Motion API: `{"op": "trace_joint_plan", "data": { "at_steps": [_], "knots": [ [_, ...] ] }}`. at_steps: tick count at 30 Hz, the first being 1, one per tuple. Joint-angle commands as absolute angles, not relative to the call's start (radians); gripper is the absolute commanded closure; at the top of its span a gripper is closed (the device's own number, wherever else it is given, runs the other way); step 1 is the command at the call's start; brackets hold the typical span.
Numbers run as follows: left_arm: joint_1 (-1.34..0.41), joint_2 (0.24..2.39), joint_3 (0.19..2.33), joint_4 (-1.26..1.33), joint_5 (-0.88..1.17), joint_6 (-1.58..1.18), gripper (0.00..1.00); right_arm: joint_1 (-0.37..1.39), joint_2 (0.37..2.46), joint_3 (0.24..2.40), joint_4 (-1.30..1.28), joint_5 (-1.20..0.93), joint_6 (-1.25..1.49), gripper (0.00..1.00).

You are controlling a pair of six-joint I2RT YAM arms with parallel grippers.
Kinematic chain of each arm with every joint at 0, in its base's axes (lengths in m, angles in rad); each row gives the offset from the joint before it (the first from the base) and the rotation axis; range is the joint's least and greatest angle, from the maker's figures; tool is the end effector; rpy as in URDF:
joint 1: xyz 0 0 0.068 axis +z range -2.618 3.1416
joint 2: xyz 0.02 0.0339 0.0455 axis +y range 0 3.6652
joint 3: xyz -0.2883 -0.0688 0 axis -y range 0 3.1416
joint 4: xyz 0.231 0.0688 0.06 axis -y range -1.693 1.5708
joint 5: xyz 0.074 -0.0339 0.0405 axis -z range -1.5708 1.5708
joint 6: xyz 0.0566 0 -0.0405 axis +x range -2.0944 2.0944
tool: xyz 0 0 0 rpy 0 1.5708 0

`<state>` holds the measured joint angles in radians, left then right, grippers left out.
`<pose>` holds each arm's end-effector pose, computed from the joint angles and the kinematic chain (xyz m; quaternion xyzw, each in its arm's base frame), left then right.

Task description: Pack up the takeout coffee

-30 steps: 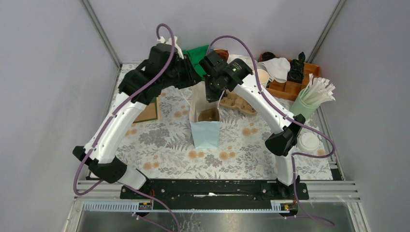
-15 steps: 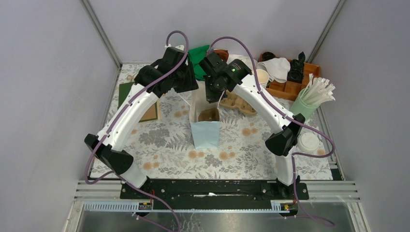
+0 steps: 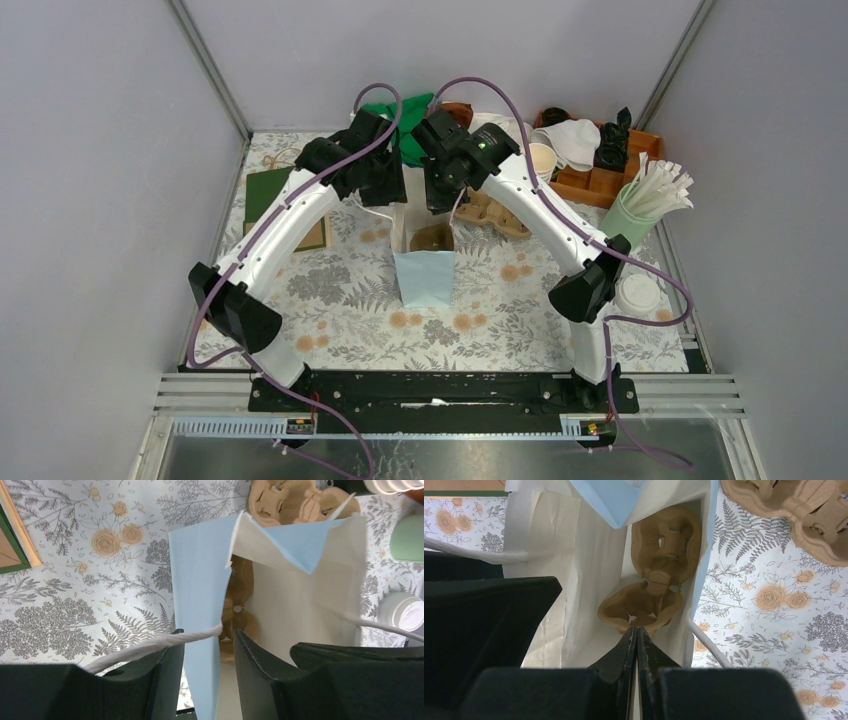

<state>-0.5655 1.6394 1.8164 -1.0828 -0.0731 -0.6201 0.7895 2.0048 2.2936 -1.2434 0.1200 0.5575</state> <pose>0.2868 -0.1771 0.3982 -0.0377 0.9439 -0.1536 0.2898 0.3012 0.2940 0.3921 -0.0920 0.9469 0.1441 0.2722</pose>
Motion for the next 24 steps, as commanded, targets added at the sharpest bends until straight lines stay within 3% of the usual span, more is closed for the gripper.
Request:
{"op": "trace_joint_plan", "data": {
  "at_steps": [1, 4, 6, 10, 24],
  "knots": [
    [-0.552, 1.641, 1.771, -1.05, -0.039, -0.613, 0.55, 0.781, 1.967, 2.282, -1.232, 0.118, 0.558, 0.93],
    [-0.548, 1.636, 1.731, -1.003, -0.028, -0.627, 0.57, 0.781, 1.965, 2.274, -1.225, 0.113, 0.562, 0.93],
    [-0.548, 1.637, 1.711, -0.98, -0.03, -0.633, 0.65, 0.781, 1.968, 2.276, -1.222, 0.11, 0.562, 0.93],
    [-0.547, 1.632, 1.72, -0.946, -0.065, -0.646, 1.0, 0.781, 1.971, 2.305, -1.223, 0.11, 0.55, 0.92],
    [-0.635, 1.471, 1.586, -0.764, -0.211, -0.807, 1.0, 0.869, 1.978, 2.508, -1.134, 0.165, 0.455, 0.88]
  ]
}}
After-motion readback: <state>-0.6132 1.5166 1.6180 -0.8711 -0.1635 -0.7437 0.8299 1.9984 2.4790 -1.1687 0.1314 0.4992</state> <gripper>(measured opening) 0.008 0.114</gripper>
